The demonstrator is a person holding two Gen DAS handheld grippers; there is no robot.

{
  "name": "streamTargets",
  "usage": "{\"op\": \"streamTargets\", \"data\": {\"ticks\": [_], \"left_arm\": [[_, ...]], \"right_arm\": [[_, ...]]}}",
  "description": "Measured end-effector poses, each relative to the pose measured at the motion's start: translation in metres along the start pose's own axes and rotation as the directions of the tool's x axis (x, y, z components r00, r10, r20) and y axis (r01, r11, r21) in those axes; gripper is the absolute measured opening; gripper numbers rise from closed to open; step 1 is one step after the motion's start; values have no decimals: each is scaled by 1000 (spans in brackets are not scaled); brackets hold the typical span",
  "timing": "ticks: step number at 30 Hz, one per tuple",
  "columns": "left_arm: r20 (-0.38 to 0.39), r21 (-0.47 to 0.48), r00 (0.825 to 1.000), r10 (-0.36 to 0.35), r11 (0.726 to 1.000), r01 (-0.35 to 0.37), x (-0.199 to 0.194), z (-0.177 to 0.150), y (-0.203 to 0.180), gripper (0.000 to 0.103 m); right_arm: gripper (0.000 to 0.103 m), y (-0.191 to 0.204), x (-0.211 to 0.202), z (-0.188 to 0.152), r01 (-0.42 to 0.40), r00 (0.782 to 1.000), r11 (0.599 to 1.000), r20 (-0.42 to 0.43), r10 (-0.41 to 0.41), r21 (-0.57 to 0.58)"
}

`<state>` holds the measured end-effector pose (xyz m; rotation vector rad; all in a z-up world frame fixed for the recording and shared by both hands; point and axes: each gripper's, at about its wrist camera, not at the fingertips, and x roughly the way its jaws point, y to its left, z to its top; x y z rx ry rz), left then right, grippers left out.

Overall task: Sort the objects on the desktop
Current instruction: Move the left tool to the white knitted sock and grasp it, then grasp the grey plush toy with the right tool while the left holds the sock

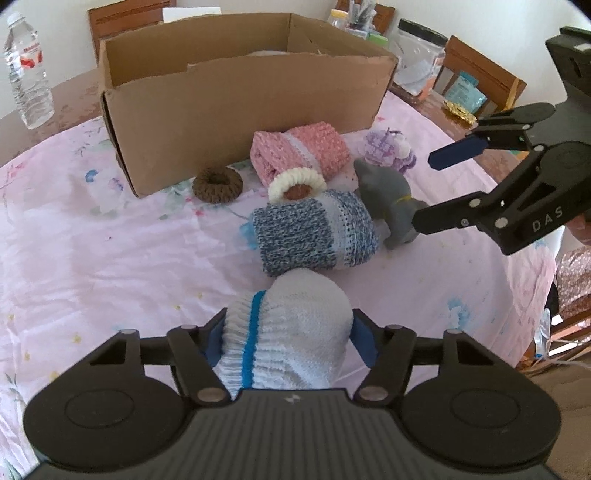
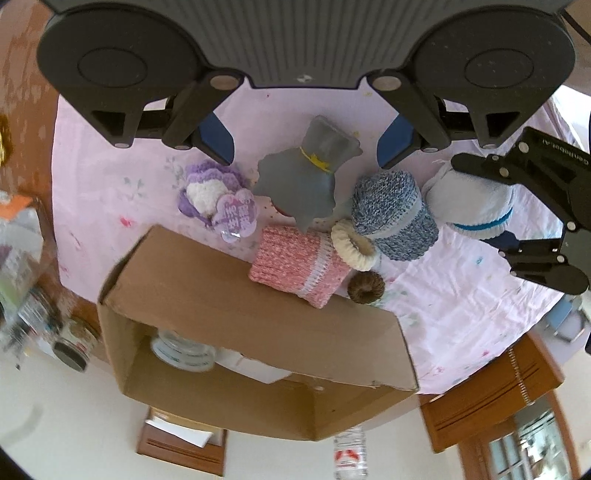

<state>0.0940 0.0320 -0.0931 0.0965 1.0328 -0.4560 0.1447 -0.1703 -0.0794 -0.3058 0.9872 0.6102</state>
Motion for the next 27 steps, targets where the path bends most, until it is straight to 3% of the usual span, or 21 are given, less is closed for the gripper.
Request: {"op": "streamTargets", "data": {"ticks": [12, 21, 23, 27], "left_arm": [[24, -79, 999, 37, 996, -35, -15, -3, -4, 66], [25, -123, 997, 71, 990, -68, -23, -8, -5, 66], [24, -125, 997, 76, 989, -72, -24, -9, -6, 66], [26, -126, 996, 83, 989, -79, -25, -10, -7, 66]], "right_arm": [[88, 0, 13, 22, -121, 993, 967, -20, 120, -224], [89, -1, 39, 31, -226, 973, 929, -116, 200, -293], [95, 2, 40, 28, -238, 970, 919, -135, 205, -316], [97, 8, 36, 17, -235, 969, 891, -159, 186, -388]]}}
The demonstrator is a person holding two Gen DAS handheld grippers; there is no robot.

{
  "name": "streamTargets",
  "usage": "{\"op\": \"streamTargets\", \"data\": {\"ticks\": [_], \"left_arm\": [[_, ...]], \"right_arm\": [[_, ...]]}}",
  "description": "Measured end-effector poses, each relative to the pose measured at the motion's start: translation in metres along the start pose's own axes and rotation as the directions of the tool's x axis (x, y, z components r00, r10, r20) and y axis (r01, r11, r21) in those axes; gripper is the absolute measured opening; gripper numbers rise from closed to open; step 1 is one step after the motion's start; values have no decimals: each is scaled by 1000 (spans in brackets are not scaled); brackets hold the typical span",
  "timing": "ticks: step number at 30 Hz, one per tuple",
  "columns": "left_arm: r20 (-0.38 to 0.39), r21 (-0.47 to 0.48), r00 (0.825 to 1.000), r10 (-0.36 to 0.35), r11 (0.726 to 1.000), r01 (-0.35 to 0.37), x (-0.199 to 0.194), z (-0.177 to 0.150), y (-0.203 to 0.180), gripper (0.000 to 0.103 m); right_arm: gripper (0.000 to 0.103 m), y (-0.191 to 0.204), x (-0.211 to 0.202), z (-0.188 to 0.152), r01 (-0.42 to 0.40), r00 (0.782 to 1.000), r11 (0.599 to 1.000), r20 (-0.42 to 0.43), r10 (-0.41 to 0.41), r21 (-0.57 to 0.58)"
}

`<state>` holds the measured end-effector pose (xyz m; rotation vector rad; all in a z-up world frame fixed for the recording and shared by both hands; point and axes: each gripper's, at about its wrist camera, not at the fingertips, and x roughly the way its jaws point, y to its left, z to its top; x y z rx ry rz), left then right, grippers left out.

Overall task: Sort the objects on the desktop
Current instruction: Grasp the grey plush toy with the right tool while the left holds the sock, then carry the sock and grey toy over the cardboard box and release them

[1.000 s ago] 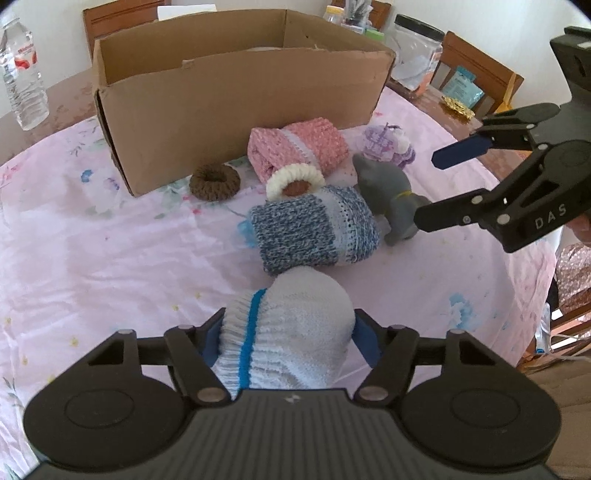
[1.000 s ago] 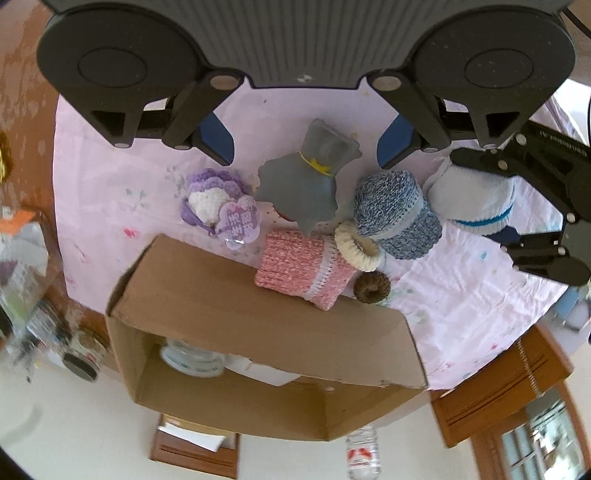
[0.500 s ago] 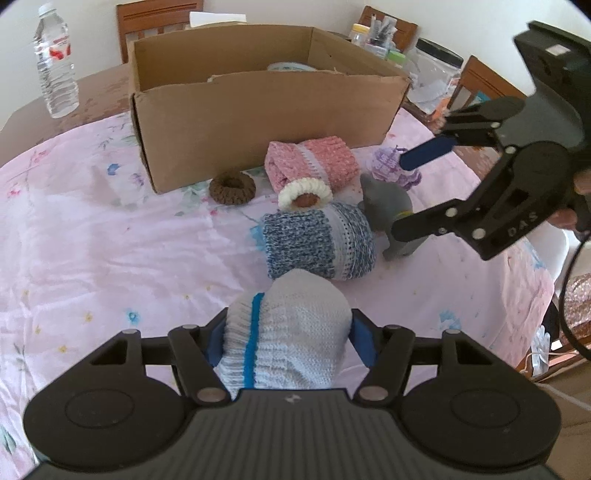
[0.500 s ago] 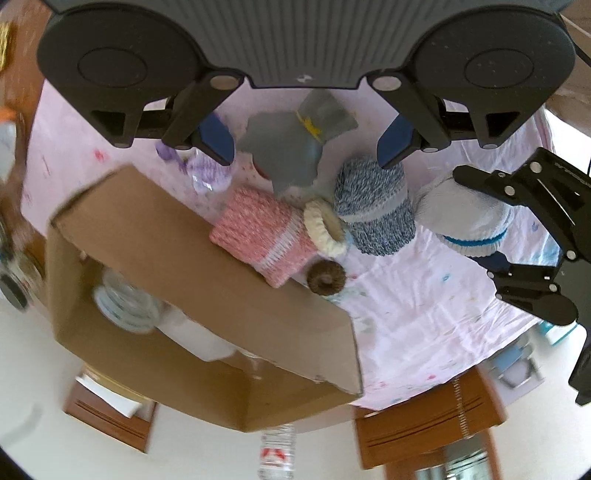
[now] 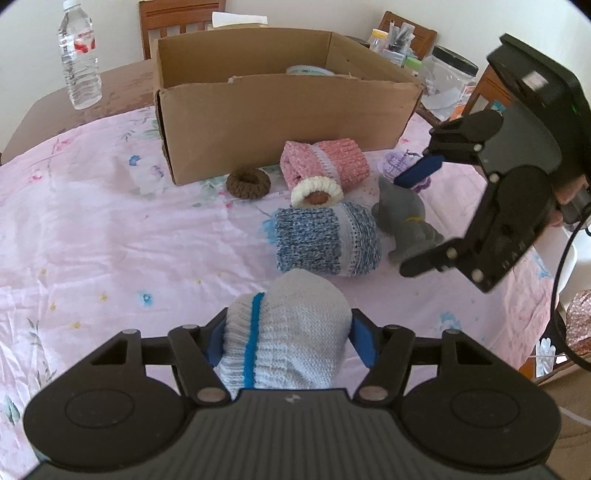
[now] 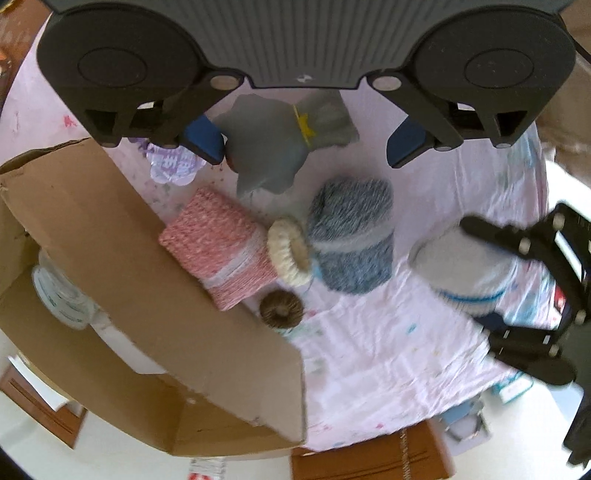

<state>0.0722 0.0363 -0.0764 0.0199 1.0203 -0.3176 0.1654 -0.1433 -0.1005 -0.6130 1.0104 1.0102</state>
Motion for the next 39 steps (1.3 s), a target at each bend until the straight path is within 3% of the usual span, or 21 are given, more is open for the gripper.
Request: {"op": "streamTargets", "data": {"ticks": [3, 8, 27, 39], "left_arm": [[3, 5, 1000, 3, 1000, -3, 0, 1, -1, 66], [10, 19, 1000, 3, 1000, -3, -3, 3, -2, 66], [87, 41, 996, 14, 999, -17, -29, 45, 5, 66], [121, 53, 992, -22, 998, 16, -39, 85, 8, 66]], "right_arm": [[96, 6, 0, -6, 30, 999, 998, -19, -31, -55], [78, 14, 0, -8, 121, 992, 985, -30, -126, -126], [77, -6, -39, 3, 112, 993, 988, 35, -116, 110], [77, -17, -73, 24, 144, 984, 979, 86, -157, 147]]}}
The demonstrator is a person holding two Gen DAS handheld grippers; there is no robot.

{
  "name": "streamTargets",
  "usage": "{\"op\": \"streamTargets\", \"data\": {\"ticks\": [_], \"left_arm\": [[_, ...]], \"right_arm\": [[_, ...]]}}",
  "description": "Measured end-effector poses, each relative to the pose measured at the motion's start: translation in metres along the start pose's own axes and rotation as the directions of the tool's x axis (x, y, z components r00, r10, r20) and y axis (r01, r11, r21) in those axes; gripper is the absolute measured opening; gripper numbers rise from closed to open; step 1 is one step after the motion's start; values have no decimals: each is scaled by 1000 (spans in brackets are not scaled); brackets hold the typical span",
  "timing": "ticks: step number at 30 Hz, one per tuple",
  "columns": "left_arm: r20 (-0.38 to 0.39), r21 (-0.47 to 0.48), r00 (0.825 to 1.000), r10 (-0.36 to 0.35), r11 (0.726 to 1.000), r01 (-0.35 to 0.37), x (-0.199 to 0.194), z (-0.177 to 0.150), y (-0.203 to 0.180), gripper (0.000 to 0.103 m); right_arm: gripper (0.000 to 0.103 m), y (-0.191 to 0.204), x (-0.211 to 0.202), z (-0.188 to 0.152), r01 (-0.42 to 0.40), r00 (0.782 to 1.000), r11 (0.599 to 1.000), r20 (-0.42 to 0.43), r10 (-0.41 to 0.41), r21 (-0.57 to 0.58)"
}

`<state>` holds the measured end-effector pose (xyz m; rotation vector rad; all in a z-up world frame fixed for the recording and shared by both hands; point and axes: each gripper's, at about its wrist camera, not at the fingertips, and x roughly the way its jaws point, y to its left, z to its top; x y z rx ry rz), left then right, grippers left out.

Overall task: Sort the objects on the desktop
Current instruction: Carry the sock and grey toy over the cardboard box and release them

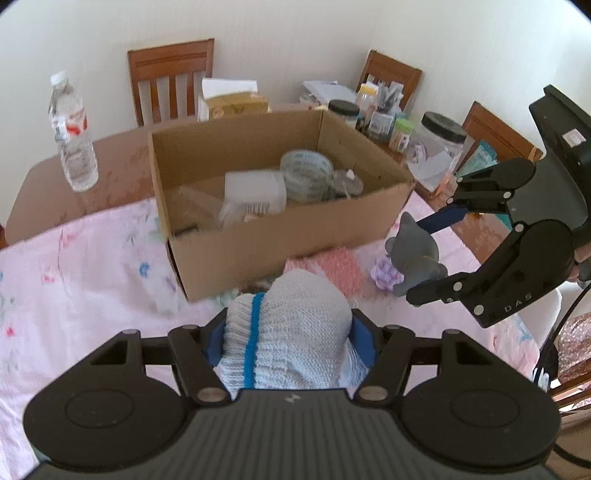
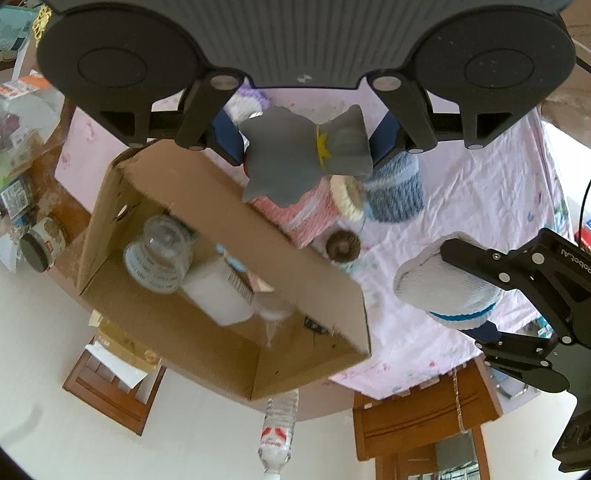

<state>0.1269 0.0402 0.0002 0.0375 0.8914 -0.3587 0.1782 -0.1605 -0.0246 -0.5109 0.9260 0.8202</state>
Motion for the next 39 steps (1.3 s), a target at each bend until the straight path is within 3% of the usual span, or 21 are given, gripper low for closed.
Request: {"op": "streamTargets", "data": {"ticks": [23, 39], "left_arm": [[89, 102, 995, 37, 994, -46, 4, 63, 8, 66], [100, 74, 993, 68, 994, -75, 31, 120, 44, 66]], "right_arm": [[77, -26, -16, 49, 66, 991, 995, 114, -75, 78], [77, -51, 1, 94, 68, 989, 983, 115, -89, 172]]}}
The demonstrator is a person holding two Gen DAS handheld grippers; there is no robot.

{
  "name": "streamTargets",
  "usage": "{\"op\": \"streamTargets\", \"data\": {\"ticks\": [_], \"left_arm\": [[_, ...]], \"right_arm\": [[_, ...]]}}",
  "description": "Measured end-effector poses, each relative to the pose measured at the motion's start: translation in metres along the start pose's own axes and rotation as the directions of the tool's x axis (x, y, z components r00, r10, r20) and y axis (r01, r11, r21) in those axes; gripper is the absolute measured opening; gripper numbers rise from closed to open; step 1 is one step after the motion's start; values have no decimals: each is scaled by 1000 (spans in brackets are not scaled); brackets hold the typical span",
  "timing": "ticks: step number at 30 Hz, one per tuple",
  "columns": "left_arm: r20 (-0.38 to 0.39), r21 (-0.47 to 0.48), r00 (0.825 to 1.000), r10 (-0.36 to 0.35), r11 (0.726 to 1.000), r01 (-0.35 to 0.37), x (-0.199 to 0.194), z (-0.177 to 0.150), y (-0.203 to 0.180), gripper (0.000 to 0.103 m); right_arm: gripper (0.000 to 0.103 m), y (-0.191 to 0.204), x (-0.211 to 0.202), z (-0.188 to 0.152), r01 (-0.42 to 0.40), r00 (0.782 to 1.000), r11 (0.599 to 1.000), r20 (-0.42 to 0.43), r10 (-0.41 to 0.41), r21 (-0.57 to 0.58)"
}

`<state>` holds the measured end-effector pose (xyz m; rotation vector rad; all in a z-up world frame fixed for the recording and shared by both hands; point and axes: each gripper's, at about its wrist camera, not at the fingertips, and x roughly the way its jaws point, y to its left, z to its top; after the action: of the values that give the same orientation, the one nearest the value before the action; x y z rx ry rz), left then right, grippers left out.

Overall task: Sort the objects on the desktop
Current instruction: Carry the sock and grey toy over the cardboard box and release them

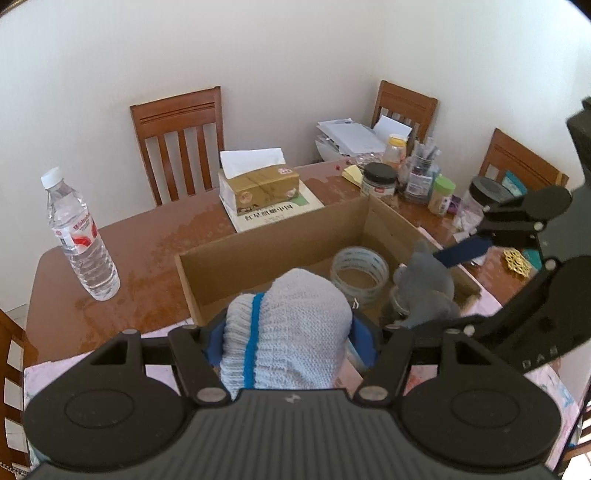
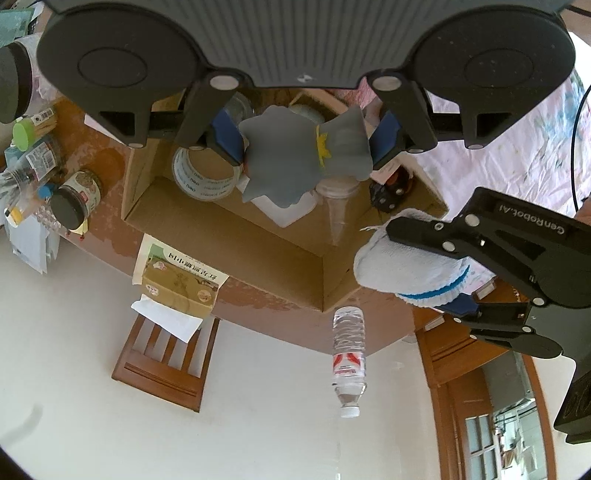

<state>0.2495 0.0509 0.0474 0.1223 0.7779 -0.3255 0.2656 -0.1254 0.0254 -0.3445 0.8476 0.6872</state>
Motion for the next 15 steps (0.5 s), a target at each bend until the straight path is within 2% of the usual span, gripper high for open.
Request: {"op": "streamTargets", "data": {"ticks": [8, 12, 14, 15], "left_arm": [[-7, -20, 1000, 20, 1000, -20, 20, 20, 16, 66], [-11, -14, 1000, 22, 1000, -22, 29, 26, 20, 66], [-16, -10, 1000, 21, 1000, -22, 34, 27, 20, 66], [-17, -10, 1000, 20, 1000, -20, 36, 28, 20, 66]], "right_arm": [[77, 0, 12, 15, 25, 1000, 1000, -5, -24, 19], [79, 2, 17, 20, 6, 1000, 1000, 3, -6, 19], [90, 3, 19, 23, 17, 1000, 1000, 6, -17, 17], [91, 4, 19, 23, 13, 1000, 1000, 8, -13, 15]]}}
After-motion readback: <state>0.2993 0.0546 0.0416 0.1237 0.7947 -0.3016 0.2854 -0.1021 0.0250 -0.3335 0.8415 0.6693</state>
